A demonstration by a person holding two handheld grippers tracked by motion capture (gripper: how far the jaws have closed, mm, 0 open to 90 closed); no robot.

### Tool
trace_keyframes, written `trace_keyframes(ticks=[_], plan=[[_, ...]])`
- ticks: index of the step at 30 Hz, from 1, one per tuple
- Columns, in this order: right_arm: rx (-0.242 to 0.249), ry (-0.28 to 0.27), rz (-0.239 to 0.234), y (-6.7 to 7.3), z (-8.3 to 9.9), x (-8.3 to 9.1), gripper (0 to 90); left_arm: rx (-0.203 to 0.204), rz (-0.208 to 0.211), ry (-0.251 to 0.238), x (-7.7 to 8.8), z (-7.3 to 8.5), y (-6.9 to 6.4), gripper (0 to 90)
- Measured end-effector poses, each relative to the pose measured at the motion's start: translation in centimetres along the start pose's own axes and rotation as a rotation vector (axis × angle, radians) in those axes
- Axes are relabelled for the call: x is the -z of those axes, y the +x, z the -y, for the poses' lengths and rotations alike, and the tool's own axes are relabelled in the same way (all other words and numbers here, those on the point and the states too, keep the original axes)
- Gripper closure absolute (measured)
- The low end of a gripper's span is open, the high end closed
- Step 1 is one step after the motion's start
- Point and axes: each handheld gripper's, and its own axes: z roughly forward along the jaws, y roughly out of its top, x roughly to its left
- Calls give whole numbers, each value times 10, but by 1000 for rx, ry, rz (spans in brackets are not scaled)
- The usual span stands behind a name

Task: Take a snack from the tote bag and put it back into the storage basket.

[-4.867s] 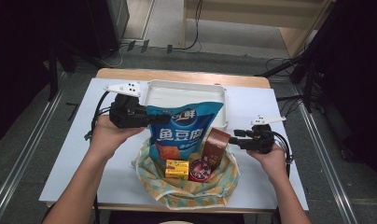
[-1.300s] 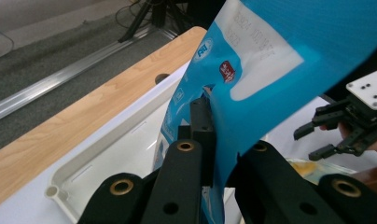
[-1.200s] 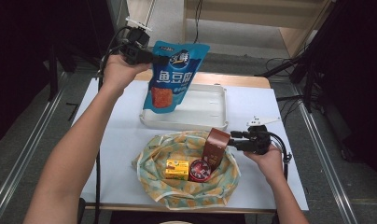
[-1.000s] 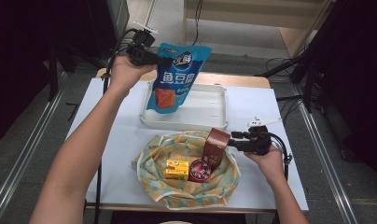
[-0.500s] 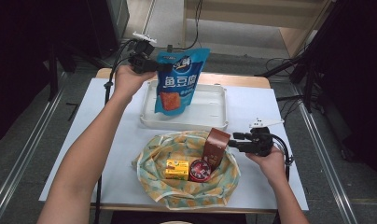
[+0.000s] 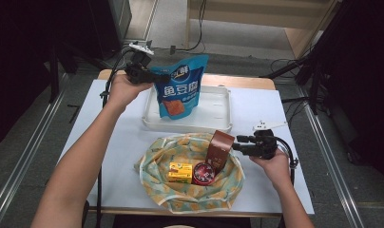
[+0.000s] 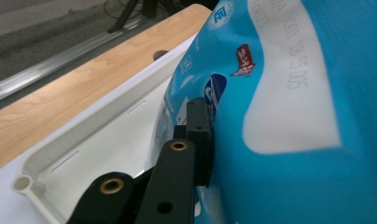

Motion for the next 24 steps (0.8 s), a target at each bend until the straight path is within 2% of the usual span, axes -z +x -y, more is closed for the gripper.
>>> trace_keyframes(ticks=[4, 7, 11, 13, 15, 19, 24], plan=[[1, -4, 0, -1, 0, 0, 511, -14, -19, -1, 1, 0, -3, 781], [2, -3, 0, -1, 0, 0, 510, -24, -28, 8, 0, 1, -5, 708], [2, 0, -1, -1, 0, 0, 511, -14, -23, 27, 1, 2, -6, 585], [3, 1, 0, -1, 0, 0, 511, -18, -27, 40, 2, 3, -6, 557], [4, 1, -1, -1, 0, 0, 511, -22, -31, 49, 4, 4, -7, 540], [6, 3, 0, -1, 0, 0, 511, -18, -36, 32, 9, 11, -7, 526], [6, -1, -2, -2, 0, 0, 511, -20, -54, 52, 14, 26, -7, 519]])
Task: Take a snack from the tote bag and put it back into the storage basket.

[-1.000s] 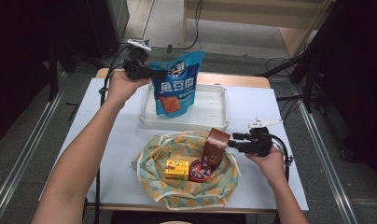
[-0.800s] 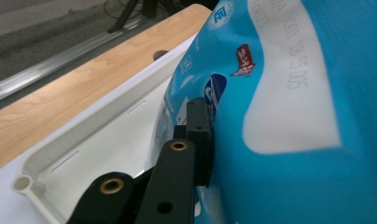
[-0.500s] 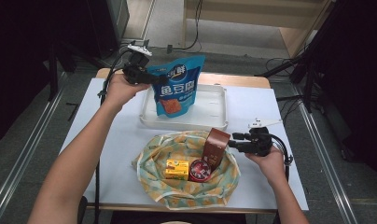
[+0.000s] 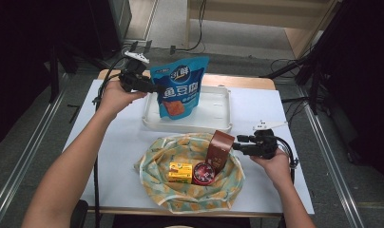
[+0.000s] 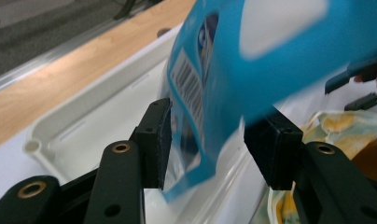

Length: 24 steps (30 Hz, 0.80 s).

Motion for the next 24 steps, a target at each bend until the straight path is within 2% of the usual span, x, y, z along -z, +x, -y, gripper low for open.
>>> trace_keyframes(ticks=[3, 4, 10, 14, 16, 20, 22, 24], plan=[[1, 0, 0, -1, -1, 0, 511, 9, -5, 17, 4, 9, 1, 519], [1, -2, 0, 0, -1, 0, 511, 7, -10, 5, 5, 13, 0, 518], [3, -7, -4, -2, -4, -1, 511, 16, -26, 10, 10, 27, 2, 516], [5, -14, -2, -3, -5, -1, 511, 26, -23, 13, 10, 34, 1, 520], [4, -13, -3, -4, -6, -1, 511, 26, -33, 21, 8, 44, -1, 526], [2, -16, -1, -5, -7, -2, 511, 36, -44, 58, 3, 51, 1, 545], [2, -18, -2, -5, -8, -2, 511, 37, -46, 39, 0, 54, 0, 563], [5, -18, 0, -5, -8, -2, 511, 40, -44, 41, -4, 55, 0, 589]])
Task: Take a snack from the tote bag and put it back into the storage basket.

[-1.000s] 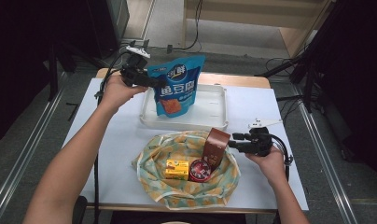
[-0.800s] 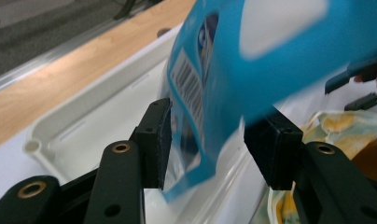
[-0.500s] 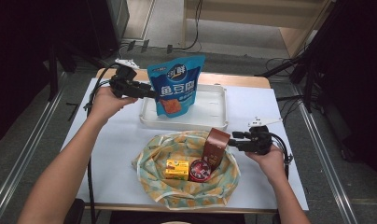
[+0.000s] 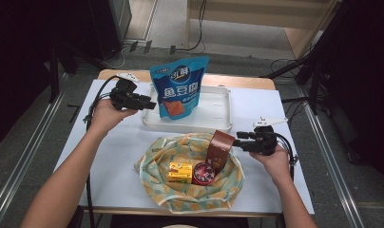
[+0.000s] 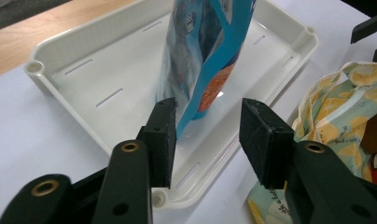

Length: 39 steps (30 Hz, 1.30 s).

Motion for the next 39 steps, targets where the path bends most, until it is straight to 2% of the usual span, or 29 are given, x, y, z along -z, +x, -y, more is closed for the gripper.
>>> trace_keyframes(ticks=[6, 10, 16, 20, 25, 28, 35, 39], plan=[[-2, 0, 0, 0, 0, 0, 511, 15, 10, 21, -14, -1, -2, 741], [-1, -2, 1, -1, 0, 1, 512, 47, 11, 24, -23, -1, -1, 773], [0, 0, -1, 0, 0, 1, 512, 69, -5, 17, -30, -1, 2, 853], [1, -3, -1, 1, 0, 1, 513, 89, 1, 10, -32, -1, 5, 897], [1, -7, 0, 0, -1, 1, 515, 108, -11, 6, -36, -5, 5, 900], [1, -8, 0, 1, -1, 1, 516, 134, -21, -9, -39, -7, 6, 900], [2, -11, 1, 0, -1, 2, 517, 166, 0, -33, -47, -12, 9, 900], [3, -12, 2, 0, -1, 2, 517, 140, -31, -13, -52, -23, 9, 900]])
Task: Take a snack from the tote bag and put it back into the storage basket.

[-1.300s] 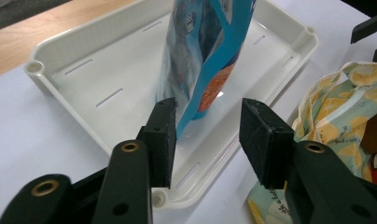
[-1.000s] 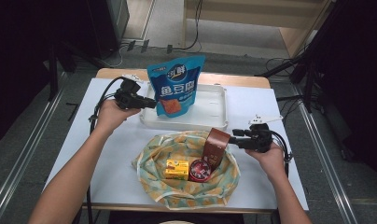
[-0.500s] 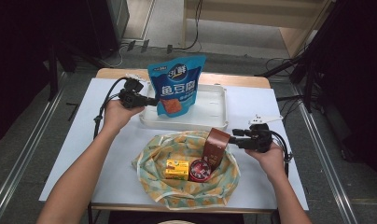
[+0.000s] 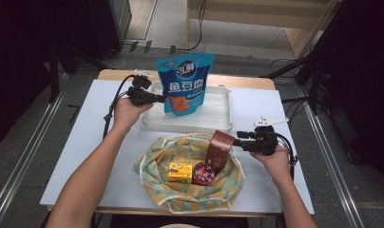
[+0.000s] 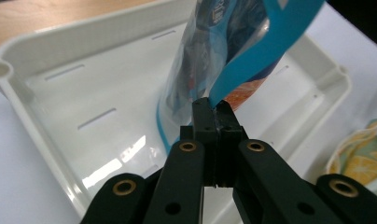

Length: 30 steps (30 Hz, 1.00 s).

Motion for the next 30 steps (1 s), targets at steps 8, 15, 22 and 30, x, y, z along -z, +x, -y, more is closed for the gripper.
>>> trace_keyframes(ticks=[8, 15, 22, 30], plan=[[-12, -9, -5, 0, 1, 2, 517, 22, 13, -9, -12, -11, 4, 900], [-13, -10, -4, 2, 2, 4, 517, 41, 19, -13, -21, -20, 9, 900], [-13, -22, 4, 3, 4, 5, 519, 54, 15, -19, -26, -26, 14, 900], [-13, -15, 9, 7, 5, 0, 526, 78, 18, -41, -30, -31, 24, 900]])
